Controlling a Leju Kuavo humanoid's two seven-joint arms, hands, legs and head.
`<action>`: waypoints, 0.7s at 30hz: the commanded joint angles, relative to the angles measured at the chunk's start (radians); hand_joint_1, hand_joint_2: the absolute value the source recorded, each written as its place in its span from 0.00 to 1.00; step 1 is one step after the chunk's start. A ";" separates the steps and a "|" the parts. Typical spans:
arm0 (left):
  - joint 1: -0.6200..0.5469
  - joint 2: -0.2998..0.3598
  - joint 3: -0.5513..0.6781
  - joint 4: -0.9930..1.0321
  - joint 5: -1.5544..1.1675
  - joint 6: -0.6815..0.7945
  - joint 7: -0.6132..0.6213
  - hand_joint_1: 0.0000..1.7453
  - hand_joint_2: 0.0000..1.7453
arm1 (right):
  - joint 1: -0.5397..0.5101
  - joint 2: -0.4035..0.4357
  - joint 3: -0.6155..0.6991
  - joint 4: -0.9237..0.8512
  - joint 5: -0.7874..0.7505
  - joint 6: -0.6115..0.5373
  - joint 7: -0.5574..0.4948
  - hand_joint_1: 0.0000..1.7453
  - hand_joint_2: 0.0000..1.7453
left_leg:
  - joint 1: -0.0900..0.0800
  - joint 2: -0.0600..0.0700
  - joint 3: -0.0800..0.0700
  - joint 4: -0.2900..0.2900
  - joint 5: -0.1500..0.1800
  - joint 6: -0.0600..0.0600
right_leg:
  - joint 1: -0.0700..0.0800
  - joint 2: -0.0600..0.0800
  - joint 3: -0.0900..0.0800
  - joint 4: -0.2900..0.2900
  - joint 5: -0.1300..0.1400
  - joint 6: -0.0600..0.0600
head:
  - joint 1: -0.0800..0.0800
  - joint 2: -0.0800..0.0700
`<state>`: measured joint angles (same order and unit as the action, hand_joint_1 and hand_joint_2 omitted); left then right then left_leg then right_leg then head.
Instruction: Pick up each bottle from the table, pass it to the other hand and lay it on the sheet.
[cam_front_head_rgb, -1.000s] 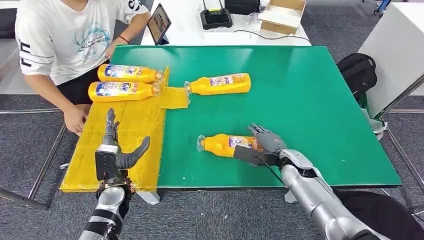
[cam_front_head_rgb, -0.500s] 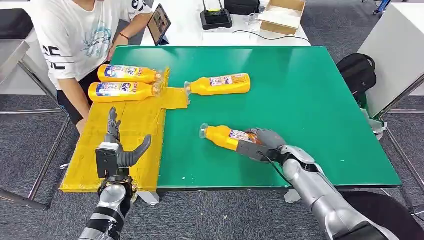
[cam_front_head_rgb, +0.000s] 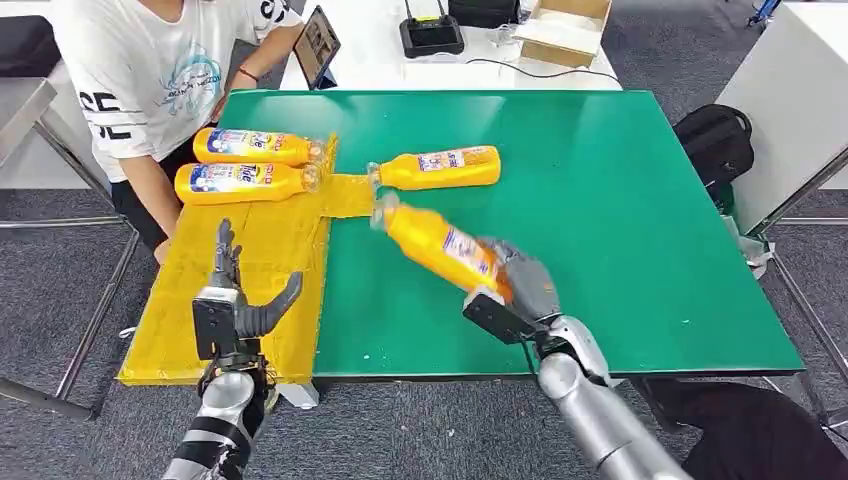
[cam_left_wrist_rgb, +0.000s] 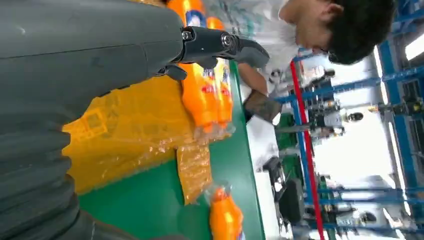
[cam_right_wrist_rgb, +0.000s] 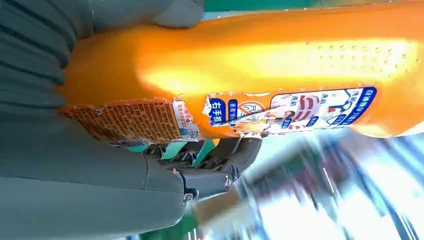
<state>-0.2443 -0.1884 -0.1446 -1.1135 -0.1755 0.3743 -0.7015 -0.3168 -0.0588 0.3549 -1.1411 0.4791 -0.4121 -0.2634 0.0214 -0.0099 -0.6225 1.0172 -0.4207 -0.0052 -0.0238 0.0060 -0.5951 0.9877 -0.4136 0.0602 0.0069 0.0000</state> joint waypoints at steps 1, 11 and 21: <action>-0.038 -0.028 -0.004 0.037 0.027 -0.034 0.003 0.00 1.00 | 0.068 0.140 -0.206 -0.210 -0.001 -0.181 -0.122 1.00 1.00 | 0.000 -0.001 0.003 0.001 -0.002 0.002 | 0.001 -0.002 0.004 0.000 -0.002 -0.003 | 0.000 0.000; -0.076 -0.031 -0.035 0.081 0.122 -0.246 0.035 0.00 1.00 | 0.056 0.165 -0.237 -0.144 -0.031 -0.252 -0.249 1.00 1.00 | -0.001 0.000 0.003 -0.001 -0.001 0.001 | -0.001 -0.002 0.004 -0.002 -0.001 -0.003 | 0.000 0.000; -0.111 -0.013 -0.141 0.072 0.254 -0.662 0.093 0.00 1.00 | 0.026 0.205 -0.110 0.072 0.000 -0.095 -0.355 1.00 1.00 | -0.001 0.005 0.004 -0.001 -0.002 0.001 | -0.001 0.003 0.003 -0.002 0.000 -0.003 | 0.000 0.000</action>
<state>-0.2921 -0.2220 -0.2139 -1.1013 0.0488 -0.1993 -0.6230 -0.2380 0.1007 0.1769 -1.2723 0.4891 -0.5452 -0.5765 0.0197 -0.0098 -0.6237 1.0171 -0.4208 -0.0050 -0.0262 0.0063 -0.5957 0.9873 -0.4134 0.0606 0.0069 0.0000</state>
